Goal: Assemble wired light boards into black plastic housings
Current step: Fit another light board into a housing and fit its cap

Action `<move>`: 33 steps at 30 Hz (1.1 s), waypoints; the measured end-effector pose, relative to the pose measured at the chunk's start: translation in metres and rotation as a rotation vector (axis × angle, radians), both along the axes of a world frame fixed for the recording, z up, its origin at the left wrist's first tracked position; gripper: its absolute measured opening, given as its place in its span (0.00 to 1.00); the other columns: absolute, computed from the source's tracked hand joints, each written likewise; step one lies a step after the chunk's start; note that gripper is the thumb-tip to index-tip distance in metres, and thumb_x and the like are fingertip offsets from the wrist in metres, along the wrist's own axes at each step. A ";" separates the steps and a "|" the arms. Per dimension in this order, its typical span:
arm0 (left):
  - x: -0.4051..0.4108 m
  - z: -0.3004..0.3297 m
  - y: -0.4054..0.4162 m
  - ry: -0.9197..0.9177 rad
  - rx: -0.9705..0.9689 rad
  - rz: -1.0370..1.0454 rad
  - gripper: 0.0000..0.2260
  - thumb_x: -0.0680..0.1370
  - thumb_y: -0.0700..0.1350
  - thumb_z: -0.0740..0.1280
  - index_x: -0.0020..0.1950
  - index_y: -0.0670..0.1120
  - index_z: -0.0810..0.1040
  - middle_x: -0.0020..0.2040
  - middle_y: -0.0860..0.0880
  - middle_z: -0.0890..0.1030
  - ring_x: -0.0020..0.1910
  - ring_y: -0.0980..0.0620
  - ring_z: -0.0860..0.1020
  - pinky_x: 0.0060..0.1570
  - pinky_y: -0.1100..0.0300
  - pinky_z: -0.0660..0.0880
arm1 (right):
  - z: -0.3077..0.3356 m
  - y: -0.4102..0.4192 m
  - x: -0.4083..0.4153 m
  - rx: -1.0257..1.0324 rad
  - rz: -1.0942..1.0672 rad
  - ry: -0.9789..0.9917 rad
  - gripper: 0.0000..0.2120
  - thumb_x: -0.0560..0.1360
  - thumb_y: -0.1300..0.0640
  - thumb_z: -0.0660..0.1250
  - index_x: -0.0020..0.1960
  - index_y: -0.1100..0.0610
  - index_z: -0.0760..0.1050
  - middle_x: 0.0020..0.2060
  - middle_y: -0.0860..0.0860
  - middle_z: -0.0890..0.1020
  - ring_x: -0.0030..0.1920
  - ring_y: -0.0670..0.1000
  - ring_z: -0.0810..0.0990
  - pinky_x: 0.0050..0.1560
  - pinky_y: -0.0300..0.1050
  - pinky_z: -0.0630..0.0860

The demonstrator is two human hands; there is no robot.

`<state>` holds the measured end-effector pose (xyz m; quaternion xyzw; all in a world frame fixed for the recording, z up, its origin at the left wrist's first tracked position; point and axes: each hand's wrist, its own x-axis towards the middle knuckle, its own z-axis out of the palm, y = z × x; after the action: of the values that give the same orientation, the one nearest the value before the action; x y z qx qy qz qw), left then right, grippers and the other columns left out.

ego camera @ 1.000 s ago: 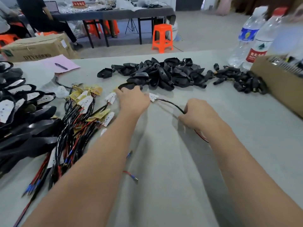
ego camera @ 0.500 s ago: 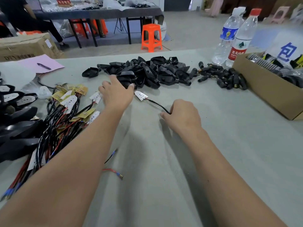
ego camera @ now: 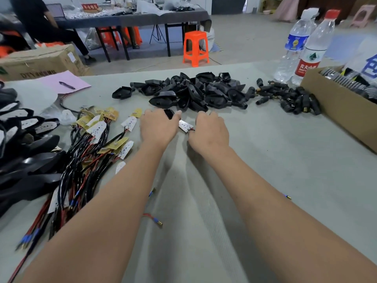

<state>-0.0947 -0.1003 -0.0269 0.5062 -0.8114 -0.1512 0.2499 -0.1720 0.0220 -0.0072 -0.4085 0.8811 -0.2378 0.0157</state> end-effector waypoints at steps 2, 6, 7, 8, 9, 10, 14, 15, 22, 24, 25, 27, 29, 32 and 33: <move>0.003 -0.002 0.006 0.011 0.015 0.056 0.32 0.79 0.68 0.58 0.47 0.39 0.82 0.50 0.38 0.81 0.57 0.40 0.75 0.62 0.45 0.72 | -0.002 0.005 0.002 -0.004 -0.005 -0.020 0.14 0.78 0.55 0.68 0.61 0.56 0.72 0.60 0.58 0.74 0.62 0.60 0.73 0.47 0.47 0.67; 0.009 -0.002 0.025 0.088 0.057 0.103 0.16 0.76 0.56 0.68 0.50 0.43 0.82 0.63 0.40 0.72 0.63 0.39 0.70 0.66 0.50 0.68 | -0.005 0.028 -0.001 -0.044 -0.099 0.001 0.17 0.79 0.50 0.69 0.63 0.56 0.71 0.60 0.58 0.72 0.60 0.61 0.74 0.47 0.49 0.68; 0.011 -0.002 0.031 0.143 0.079 0.114 0.12 0.76 0.52 0.69 0.49 0.44 0.82 0.63 0.40 0.70 0.63 0.39 0.70 0.66 0.51 0.68 | -0.005 0.035 -0.003 -0.033 -0.132 -0.011 0.19 0.79 0.47 0.69 0.63 0.57 0.71 0.60 0.58 0.72 0.58 0.61 0.75 0.47 0.50 0.69; 0.013 -0.003 0.038 0.192 0.096 0.124 0.09 0.76 0.49 0.69 0.48 0.44 0.82 0.64 0.41 0.69 0.62 0.40 0.70 0.67 0.51 0.69 | -0.005 0.043 -0.006 -0.003 -0.165 -0.033 0.20 0.79 0.45 0.69 0.63 0.57 0.71 0.59 0.58 0.72 0.56 0.61 0.77 0.46 0.51 0.70; 0.014 -0.003 0.045 0.227 0.108 0.132 0.08 0.75 0.47 0.69 0.48 0.43 0.81 0.63 0.41 0.67 0.60 0.40 0.71 0.66 0.51 0.70 | -0.004 0.050 -0.009 0.036 -0.193 -0.056 0.21 0.79 0.43 0.69 0.63 0.57 0.71 0.59 0.58 0.72 0.53 0.61 0.78 0.44 0.50 0.70; 0.016 -0.003 0.053 0.246 0.118 0.135 0.07 0.75 0.45 0.68 0.49 0.43 0.81 0.63 0.41 0.67 0.59 0.41 0.72 0.66 0.51 0.71 | -0.004 0.057 -0.011 0.077 -0.212 -0.072 0.20 0.79 0.42 0.68 0.60 0.57 0.71 0.57 0.57 0.73 0.49 0.60 0.77 0.43 0.50 0.70; 0.023 -0.004 0.081 0.228 0.166 0.094 0.04 0.74 0.42 0.68 0.47 0.44 0.80 0.57 0.41 0.77 0.54 0.42 0.76 0.59 0.49 0.75 | -0.002 0.076 -0.017 0.218 -0.133 -0.055 0.17 0.81 0.50 0.68 0.38 0.56 0.66 0.44 0.54 0.78 0.43 0.59 0.75 0.37 0.46 0.68; 0.025 -0.004 0.089 0.230 0.172 0.070 0.03 0.73 0.42 0.67 0.45 0.45 0.80 0.54 0.42 0.80 0.52 0.41 0.77 0.57 0.48 0.76 | 0.001 0.080 -0.017 0.229 -0.100 -0.064 0.17 0.81 0.52 0.67 0.37 0.56 0.66 0.42 0.54 0.78 0.42 0.59 0.75 0.35 0.46 0.67; 0.044 -0.003 0.128 0.412 0.165 -0.060 0.06 0.73 0.41 0.75 0.43 0.48 0.78 0.41 0.53 0.81 0.44 0.45 0.82 0.51 0.49 0.78 | 0.003 0.095 -0.005 -0.275 0.064 -0.857 0.21 0.84 0.48 0.64 0.35 0.56 0.68 0.25 0.50 0.75 0.25 0.50 0.68 0.33 0.42 0.67; 0.054 -0.004 0.132 0.458 0.134 -0.082 0.11 0.73 0.41 0.76 0.50 0.48 0.77 0.43 0.57 0.79 0.41 0.46 0.83 0.50 0.48 0.78 | -0.001 0.098 0.001 -0.456 0.106 -1.172 0.21 0.81 0.50 0.70 0.34 0.54 0.65 0.23 0.49 0.66 0.22 0.48 0.61 0.25 0.38 0.60; 0.060 -0.005 0.134 0.473 0.123 -0.088 0.13 0.72 0.40 0.76 0.52 0.49 0.76 0.44 0.58 0.79 0.38 0.48 0.83 0.48 0.48 0.79 | -0.003 0.098 0.004 -0.529 0.139 -1.278 0.22 0.81 0.51 0.71 0.33 0.53 0.64 0.24 0.49 0.64 0.22 0.48 0.59 0.25 0.38 0.57; 0.069 -0.007 0.137 0.493 0.111 -0.101 0.17 0.72 0.40 0.76 0.55 0.52 0.74 0.46 0.57 0.80 0.34 0.54 0.82 0.46 0.52 0.79 | -0.005 0.098 0.006 -0.658 0.200 -1.418 0.23 0.82 0.52 0.69 0.32 0.53 0.63 0.23 0.49 0.62 0.20 0.46 0.59 0.23 0.37 0.55; 0.076 -0.010 0.140 0.512 0.106 -0.122 0.20 0.72 0.41 0.77 0.57 0.55 0.73 0.48 0.56 0.81 0.33 0.58 0.81 0.43 0.57 0.79 | -0.007 0.098 0.007 -0.811 0.218 -1.604 0.26 0.85 0.52 0.62 0.29 0.52 0.63 0.23 0.48 0.62 0.19 0.44 0.59 0.19 0.36 0.55; 0.080 -0.013 0.145 0.521 0.082 -0.155 0.20 0.71 0.41 0.77 0.57 0.53 0.73 0.47 0.56 0.81 0.33 0.59 0.81 0.36 0.68 0.74 | -0.008 0.099 0.004 -0.966 0.203 -1.779 0.26 0.86 0.48 0.54 0.29 0.52 0.60 0.27 0.50 0.63 0.22 0.46 0.59 0.21 0.37 0.51; 0.079 -0.014 0.145 0.514 0.076 -0.156 0.20 0.71 0.41 0.77 0.58 0.52 0.74 0.45 0.57 0.81 0.34 0.59 0.81 0.35 0.68 0.74 | -0.009 0.100 0.003 -0.980 0.208 -1.789 0.25 0.85 0.46 0.52 0.30 0.53 0.59 0.27 0.50 0.64 0.22 0.47 0.59 0.22 0.36 0.50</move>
<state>-0.0154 0.0450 -0.0409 0.3961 -0.7518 -0.3239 0.4160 -0.1689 0.1218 -0.0162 -0.1172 0.3128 -0.7867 0.5191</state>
